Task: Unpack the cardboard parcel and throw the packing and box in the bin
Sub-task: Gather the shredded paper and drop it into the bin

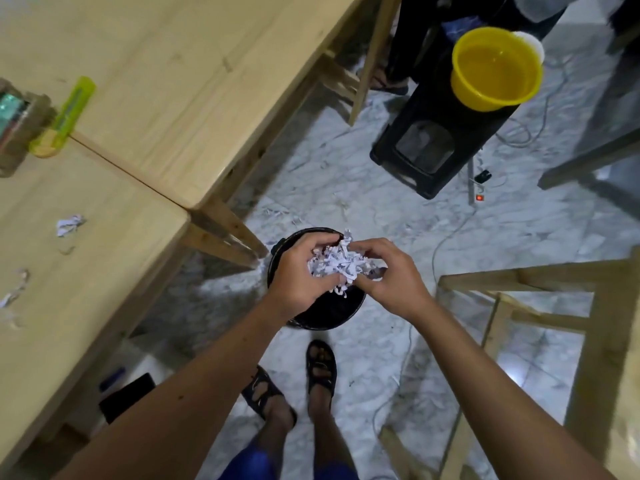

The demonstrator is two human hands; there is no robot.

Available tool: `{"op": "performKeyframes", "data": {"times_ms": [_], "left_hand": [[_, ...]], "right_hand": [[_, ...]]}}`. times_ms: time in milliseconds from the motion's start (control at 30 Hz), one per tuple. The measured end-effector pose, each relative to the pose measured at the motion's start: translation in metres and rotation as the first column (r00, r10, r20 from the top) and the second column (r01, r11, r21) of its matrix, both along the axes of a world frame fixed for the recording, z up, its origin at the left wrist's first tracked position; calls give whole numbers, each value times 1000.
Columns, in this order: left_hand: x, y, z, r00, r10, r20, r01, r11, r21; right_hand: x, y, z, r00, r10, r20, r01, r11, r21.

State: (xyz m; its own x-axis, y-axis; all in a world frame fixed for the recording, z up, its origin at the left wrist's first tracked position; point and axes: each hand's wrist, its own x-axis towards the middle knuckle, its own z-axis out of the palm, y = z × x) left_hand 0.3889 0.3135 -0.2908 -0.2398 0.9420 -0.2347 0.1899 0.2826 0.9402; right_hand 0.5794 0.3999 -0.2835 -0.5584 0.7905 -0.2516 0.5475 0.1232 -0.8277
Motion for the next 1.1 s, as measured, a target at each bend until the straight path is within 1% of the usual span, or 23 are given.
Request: {"op": "performKeyframes", "data": {"times_ms": [133, 233, 500, 667, 800, 867, 933, 1000, 1100], "left_hand": [[-5, -4, 0, 1000, -15, 15, 16, 1000, -25], [-7, -6, 0, 1000, 2, 27, -1, 999, -47], [-14, -13, 4, 995, 67, 67, -65, 997, -36], [-41, -21, 25, 986, 151, 74, -152, 988, 0], [-81, -32, 60, 967, 253, 30, -254, 966, 37], [-103, -42, 78, 944, 329, 33, -331, 942, 51], [-129, -59, 92, 905, 422, 48, -425, 903, 65], [-154, -82, 102, 863, 504, 34, -505, 859, 91], [-190, -125, 111, 770, 638, 14, -634, 762, 130]], "right_hand": [[-3, 1, 1, 1000, -23, -16, 23, 1000, -1], [-6, 3, 2, 999, -29, -24, 29, 1000, -6], [-12, 2, 14, 998, -23, -55, 20, 999, -45], [-38, 2, 39, 995, 9, -100, -15, 998, -65], [-81, 10, 71, 984, 92, -150, -98, 995, -29], [-110, 11, 86, 972, 158, -174, -160, 987, 3], [-143, 10, 99, 953, 230, -196, -227, 973, 35], [-180, 4, 109, 929, 304, -212, -299, 953, 54], [-237, -13, 115, 877, 426, -221, -419, 904, 82]]}}
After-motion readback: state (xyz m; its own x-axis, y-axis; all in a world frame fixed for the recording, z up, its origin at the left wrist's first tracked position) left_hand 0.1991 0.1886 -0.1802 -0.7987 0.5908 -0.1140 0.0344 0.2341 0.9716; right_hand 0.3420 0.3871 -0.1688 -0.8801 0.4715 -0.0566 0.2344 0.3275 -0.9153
